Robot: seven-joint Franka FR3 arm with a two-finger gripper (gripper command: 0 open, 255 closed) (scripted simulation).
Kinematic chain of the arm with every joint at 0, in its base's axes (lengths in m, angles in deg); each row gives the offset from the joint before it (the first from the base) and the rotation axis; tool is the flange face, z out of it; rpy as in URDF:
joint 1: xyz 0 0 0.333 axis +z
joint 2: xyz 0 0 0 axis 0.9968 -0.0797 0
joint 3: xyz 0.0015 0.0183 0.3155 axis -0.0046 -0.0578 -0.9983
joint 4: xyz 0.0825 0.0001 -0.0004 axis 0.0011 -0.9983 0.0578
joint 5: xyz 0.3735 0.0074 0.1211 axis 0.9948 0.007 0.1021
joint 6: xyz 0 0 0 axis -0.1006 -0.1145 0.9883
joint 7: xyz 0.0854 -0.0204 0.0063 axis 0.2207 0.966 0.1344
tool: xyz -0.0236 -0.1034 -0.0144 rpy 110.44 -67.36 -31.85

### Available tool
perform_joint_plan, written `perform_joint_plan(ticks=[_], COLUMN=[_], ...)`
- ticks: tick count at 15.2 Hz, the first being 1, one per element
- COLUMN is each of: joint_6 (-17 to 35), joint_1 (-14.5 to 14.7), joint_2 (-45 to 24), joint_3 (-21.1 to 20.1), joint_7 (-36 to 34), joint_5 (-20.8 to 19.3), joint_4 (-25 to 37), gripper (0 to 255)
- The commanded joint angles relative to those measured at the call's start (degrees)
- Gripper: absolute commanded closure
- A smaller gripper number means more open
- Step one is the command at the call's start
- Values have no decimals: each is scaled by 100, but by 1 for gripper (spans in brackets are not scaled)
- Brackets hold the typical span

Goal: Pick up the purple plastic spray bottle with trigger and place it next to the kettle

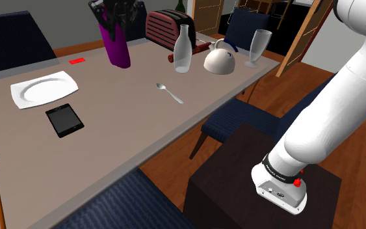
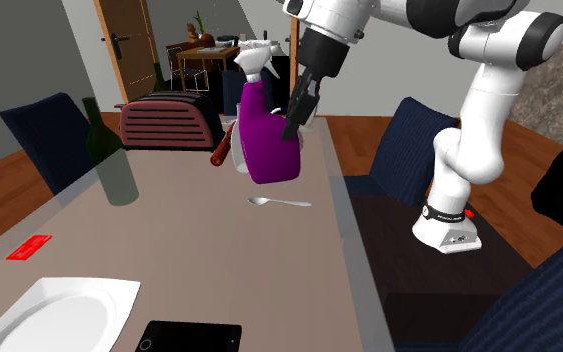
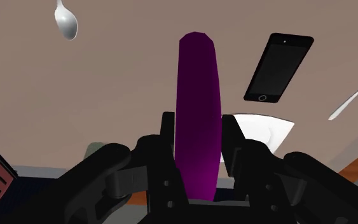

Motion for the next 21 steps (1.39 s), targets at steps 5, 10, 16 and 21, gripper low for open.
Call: perform_joint_plan(ticks=[5, 10, 16, 21], joint_6=[-526, -989, -1350, -950], joint_1=[28, 86, 43, -416], joint_2=[-191, -419, -465, 510], joint_3=[-46, -109, -83, 499], joint_7=[14, -4, 143, 1046], joint_5=[-102, -246, -238, 558], joint_4=[680, 1323, 1743, 631], gripper=[255, 255, 255, 255])
